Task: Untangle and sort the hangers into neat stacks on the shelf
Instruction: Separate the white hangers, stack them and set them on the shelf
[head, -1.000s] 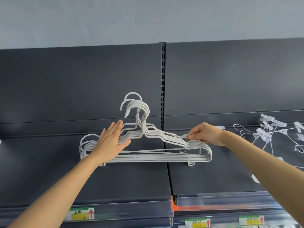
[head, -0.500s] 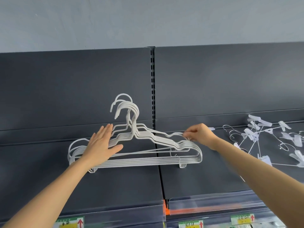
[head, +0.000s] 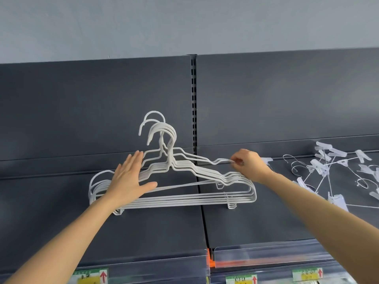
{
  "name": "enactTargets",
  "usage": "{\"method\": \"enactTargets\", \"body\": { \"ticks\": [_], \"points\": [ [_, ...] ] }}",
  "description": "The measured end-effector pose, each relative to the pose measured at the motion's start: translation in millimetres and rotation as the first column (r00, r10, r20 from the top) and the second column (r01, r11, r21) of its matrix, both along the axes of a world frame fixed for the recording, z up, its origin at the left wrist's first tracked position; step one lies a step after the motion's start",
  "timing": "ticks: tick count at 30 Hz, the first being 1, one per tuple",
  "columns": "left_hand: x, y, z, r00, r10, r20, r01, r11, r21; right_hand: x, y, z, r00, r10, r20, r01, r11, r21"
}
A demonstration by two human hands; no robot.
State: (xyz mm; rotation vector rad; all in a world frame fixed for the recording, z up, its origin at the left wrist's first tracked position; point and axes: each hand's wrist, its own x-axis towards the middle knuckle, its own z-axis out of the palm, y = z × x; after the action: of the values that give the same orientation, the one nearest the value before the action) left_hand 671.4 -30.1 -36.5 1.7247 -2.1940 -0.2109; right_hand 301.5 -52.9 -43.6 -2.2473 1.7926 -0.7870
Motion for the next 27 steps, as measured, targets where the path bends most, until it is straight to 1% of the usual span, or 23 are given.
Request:
{"method": "enactTargets", "body": {
  "ticks": [2, 4, 6, 7, 8, 9, 10, 12, 13, 14, 15, 16, 18, 19, 23, 24, 27],
  "points": [
    [-1, 1, 1, 1.0, -0.003, -0.01, 0.003, 1.0, 0.011, -1, -5, 0, 0.996, 0.025, -0.085, -0.025, 1.0, -0.006],
    [-1, 2, 4, 0.999, -0.009, -0.05, 0.012, 0.999, 0.049, -3, -10, -1, 0.989, 0.057, -0.136, -0.055, 0.998, 0.018],
    [1, 3, 6, 0.995, -0.021, -0.094, 0.029, 0.996, 0.08, -2, -12, -2, 0.991, 0.063, -0.118, -0.057, 0.997, 0.053],
    [1, 4, 6, 0.995, -0.025, -0.097, 0.033, 0.996, 0.086, 0, -11, -1, 0.998, 0.035, -0.055, -0.031, 0.996, 0.078],
    [2, 4, 7, 0.996, -0.025, -0.09, 0.033, 0.996, 0.083, 2, -10, -1, 0.998, -0.009, 0.057, 0.002, 0.991, 0.13],
    [2, 4, 6, 0.997, -0.022, -0.079, 0.028, 0.997, 0.074, 3, -9, -1, 0.979, -0.053, 0.199, 0.01, 0.977, 0.212],
    [2, 3, 5, 0.997, -0.018, -0.071, 0.023, 0.998, 0.063, 3, -8, -2, 0.932, -0.089, 0.351, -0.028, 0.949, 0.313],
    [1, 3, 5, 0.998, -0.017, -0.064, 0.02, 0.999, 0.048, 1, -7, -1, 0.788, -0.143, 0.599, -0.202, 0.859, 0.471],
    [0, 2, 5, 0.998, -0.023, -0.064, 0.025, 0.999, 0.039, -1, -8, -1, 0.709, -0.178, 0.682, -0.292, 0.806, 0.515],
    [0, 2, 5, 0.997, -0.029, -0.066, 0.031, 0.999, 0.025, -2, -10, 1, 0.645, -0.218, 0.733, -0.353, 0.765, 0.538],
    [0, 1, 5, 0.997, -0.035, -0.07, 0.035, 0.999, 0.01, -1, -12, 3, 0.616, -0.244, 0.749, -0.375, 0.745, 0.551],
    [0, 2, 5, 0.996, -0.038, -0.076, 0.038, 0.999, -0.003, 0, -14, 4, 0.621, -0.252, 0.742, -0.37, 0.74, 0.562],
    [0, 2, 5, 0.995, -0.045, -0.084, 0.044, 0.999, -0.015, 6, -17, 9, 0.662, -0.24, 0.71, -0.341, 0.747, 0.57],
    [0, 3, 5, 0.995, -0.049, -0.082, 0.047, 0.999, -0.019, 11, -19, 13, 0.663, -0.231, 0.712, -0.338, 0.757, 0.56],
    [-1, 3, 4, 0.996, -0.047, -0.076, 0.046, 0.999, -0.009, 33, -27, 30, 0.591, -0.164, 0.79, -0.357, 0.825, 0.438],
    [-1, 3, 4, 0.996, -0.043, -0.072, 0.042, 0.999, -0.003, 38, -28, 33, 0.597, -0.135, 0.79, -0.344, 0.847, 0.405],
    [1, 2, 3, 0.998, -0.034, -0.055, 0.035, 0.999, 0.019, 45, -32, 41, 0.666, -0.038, 0.745, -0.295, 0.904, 0.31]
  ]
}}
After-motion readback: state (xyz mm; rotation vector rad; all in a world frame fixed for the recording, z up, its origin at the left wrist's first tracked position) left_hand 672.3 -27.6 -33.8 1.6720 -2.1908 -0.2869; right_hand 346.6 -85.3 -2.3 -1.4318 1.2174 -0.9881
